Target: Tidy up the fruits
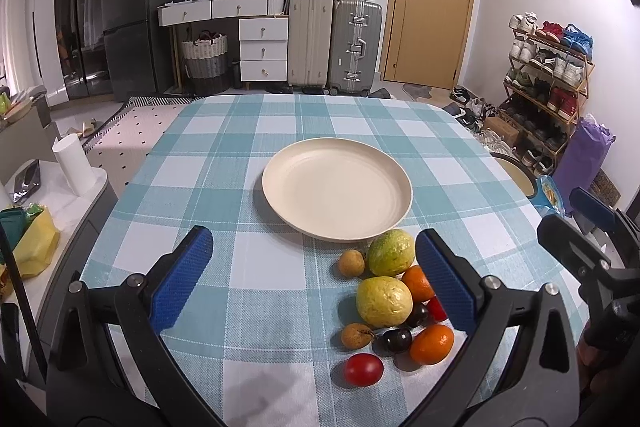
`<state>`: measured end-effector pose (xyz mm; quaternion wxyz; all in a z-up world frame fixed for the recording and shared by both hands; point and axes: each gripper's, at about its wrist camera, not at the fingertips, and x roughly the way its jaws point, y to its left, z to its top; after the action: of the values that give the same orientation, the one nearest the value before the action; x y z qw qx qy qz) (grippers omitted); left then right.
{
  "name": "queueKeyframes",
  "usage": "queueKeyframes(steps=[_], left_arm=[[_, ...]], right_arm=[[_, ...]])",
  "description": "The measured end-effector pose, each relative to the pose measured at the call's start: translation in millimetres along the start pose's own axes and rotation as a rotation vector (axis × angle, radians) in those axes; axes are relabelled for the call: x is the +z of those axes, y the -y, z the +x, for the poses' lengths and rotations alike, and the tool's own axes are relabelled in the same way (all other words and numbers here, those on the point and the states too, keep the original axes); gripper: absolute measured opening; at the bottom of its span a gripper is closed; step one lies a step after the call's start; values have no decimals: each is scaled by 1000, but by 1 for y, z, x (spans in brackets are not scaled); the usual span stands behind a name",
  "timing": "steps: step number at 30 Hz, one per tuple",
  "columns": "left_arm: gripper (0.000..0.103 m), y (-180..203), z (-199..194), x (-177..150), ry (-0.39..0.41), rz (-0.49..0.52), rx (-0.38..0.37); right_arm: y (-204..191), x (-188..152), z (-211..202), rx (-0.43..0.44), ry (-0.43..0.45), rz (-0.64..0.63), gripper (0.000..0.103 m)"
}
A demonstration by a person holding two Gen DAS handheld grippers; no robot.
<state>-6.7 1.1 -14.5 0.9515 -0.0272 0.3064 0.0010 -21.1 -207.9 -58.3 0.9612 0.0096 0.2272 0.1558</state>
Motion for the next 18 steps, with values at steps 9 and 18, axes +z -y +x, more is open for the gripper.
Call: queueKeyframes(steps=[9, 18], left_arm=[[101, -2, 5, -2, -18, -15, -8], [101, -7, 13, -2, -37, -24, -16]], right_arm=[[0, 0, 1, -3, -2, -4, 103], [-1, 1, 6, 2, -9, -26, 103]])
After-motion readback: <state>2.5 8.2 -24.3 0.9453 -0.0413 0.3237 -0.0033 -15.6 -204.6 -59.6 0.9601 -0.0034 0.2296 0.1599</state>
